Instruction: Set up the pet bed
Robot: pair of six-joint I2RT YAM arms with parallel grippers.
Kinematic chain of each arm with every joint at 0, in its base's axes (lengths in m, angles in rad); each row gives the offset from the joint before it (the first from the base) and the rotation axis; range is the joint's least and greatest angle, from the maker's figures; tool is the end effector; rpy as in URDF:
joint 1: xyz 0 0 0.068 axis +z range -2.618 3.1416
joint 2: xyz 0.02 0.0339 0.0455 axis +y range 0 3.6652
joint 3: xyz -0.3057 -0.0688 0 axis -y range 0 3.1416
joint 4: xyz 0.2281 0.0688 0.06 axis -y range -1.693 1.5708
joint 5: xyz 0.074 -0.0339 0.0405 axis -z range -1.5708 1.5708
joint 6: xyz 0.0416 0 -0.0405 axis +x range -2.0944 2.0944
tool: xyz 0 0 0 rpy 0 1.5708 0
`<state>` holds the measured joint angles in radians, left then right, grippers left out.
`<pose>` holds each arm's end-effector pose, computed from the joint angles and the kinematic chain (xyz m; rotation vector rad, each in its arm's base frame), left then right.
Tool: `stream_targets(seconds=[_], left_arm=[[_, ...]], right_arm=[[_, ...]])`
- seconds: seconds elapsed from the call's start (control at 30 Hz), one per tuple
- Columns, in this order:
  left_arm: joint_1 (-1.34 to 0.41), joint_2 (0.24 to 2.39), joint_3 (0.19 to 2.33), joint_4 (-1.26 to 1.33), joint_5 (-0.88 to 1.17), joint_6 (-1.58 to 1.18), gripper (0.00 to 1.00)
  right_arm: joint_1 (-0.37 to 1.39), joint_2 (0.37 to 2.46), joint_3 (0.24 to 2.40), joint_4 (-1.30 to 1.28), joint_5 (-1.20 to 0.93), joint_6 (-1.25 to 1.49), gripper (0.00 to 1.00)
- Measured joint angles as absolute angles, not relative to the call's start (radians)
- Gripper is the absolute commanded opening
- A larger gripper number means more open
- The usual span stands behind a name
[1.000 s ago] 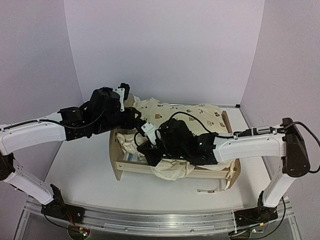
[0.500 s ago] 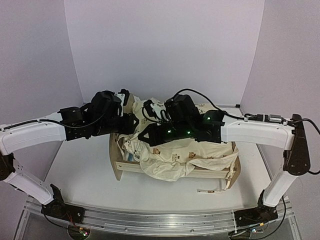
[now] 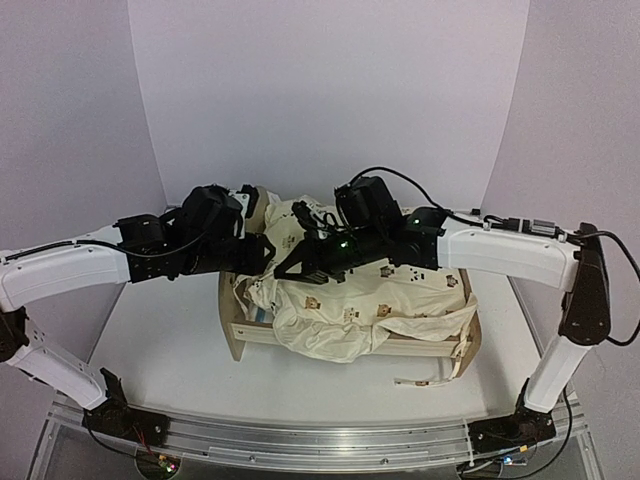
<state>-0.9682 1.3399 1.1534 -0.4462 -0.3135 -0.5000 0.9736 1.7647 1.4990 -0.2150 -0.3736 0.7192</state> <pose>0.1675 -0.2209 0.3606 0.3395 2.1844 -0.4895 0.2206 0.3515 0.3593 -0.5593 2.2729 1.3472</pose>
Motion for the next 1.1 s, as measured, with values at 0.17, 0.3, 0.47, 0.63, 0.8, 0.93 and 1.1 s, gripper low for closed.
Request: stream_targets(seconds=[0.17,0.3,0.47,0.63,0.8,0.93,1.1], left_arm=[[-0.972,1.354,1.140,-0.447,-0.288,-0.504,0.37],[-0.972,1.391,1.138,-0.447,-0.283,-0.505,0.44],[-0.980,1.381,1.123,-0.439,-0.273,-0.507,0.45],[-0.990,1.279,1.081,-0.449,-0.255,-0.518,0.43],[-1.002,1.172,1.047,-0.474,-0.221,-0.525,0.47],[-1.029,1.136,1.015,-0.483,-0.191,-0.524,0.38],[-1.059,1.148,0.992,-0.480,-0.143,-0.521,0.26]], right_arm=[[0.949,1.834,1.502,-0.216,-0.395,0.770,0.00],[0.942,1.908,1.516,-0.229,-0.436,0.806,0.00],[0.934,1.939,1.565,-0.247,-0.497,0.827,0.00],[0.922,1.939,1.604,-0.242,-0.519,0.836,0.00],[0.900,1.939,1.604,-0.241,-0.490,0.839,0.00],[0.886,1.939,1.604,-0.241,-0.455,0.839,0.00],[0.881,1.939,1.604,-0.241,-0.438,0.840,0.00]])
